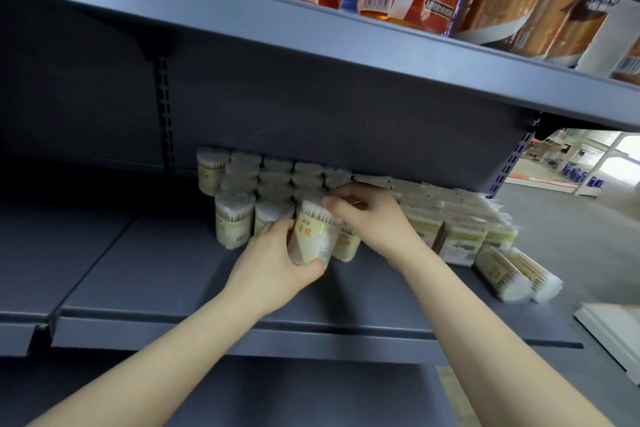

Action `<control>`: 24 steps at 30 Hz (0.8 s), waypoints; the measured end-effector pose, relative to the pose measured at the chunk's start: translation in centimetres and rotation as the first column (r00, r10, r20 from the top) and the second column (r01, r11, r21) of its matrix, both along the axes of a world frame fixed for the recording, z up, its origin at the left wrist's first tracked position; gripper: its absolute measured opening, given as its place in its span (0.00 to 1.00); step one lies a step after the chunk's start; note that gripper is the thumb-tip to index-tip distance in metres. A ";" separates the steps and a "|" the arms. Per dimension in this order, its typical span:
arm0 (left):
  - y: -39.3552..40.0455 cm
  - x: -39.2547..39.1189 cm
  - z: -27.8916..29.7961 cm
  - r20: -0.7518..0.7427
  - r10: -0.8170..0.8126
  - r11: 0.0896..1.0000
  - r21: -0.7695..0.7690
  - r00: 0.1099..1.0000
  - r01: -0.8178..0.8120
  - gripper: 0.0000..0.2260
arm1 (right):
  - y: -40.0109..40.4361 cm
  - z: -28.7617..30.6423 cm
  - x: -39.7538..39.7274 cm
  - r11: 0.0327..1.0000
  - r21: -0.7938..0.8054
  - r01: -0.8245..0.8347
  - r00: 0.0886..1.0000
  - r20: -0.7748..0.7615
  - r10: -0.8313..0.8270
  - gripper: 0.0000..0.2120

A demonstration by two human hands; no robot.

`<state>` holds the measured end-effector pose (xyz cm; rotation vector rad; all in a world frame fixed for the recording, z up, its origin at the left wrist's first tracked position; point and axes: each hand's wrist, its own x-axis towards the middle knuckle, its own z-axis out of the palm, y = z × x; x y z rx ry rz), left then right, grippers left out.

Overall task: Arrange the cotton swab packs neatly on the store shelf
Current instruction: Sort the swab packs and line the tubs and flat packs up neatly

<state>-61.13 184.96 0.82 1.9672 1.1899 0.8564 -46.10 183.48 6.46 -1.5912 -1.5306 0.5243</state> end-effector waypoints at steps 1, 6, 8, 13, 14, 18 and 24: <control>-0.1 -0.3 0.0 0.015 0.010 1.000 0.007 1.000 -0.010 0.21 | 0.1 -0.1 -0.2 1.000 -0.004 -0.023 1.000 -0.016 0.022 0.03; -0.4 -1.8 -0.4 0.022 0.030 1.000 0.007 0.999 -0.030 0.40 | 0.6 -0.7 -1.9 0.992 -0.057 -0.117 0.992 -0.044 0.114 0.04; -0.6 -2.6 -0.5 0.003 0.028 0.999 0.029 1.000 -0.028 0.41 | 0.9 -0.9 -2.8 0.989 -0.061 -0.135 0.990 -0.057 0.132 0.09; -0.8 -5.0 -1.2 -0.092 0.080 0.996 0.056 0.993 -0.075 0.33 | 2.3 -1.5 -4.4 0.990 -0.040 -0.135 0.991 0.002 0.135 0.12; -0.8 -5.5 -1.3 -0.097 0.100 0.994 0.053 0.990 -0.095 0.32 | 2.6 -1.7 -4.6 0.991 -0.033 -0.132 0.991 -0.003 0.132 0.11; -0.5 -7.1 -1.6 -0.115 0.208 0.977 0.060 0.971 -0.203 0.27 | 3.5 -2.3 -5.4 0.992 -0.010 -0.123 0.992 0.031 0.123 0.11; 0.3 -9.5 -2.3 -0.093 0.362 0.928 0.125 0.927 -0.350 0.24 | 4.5 -2.8 -6.9 0.995 0.020 -0.101 0.986 0.132 0.098 0.12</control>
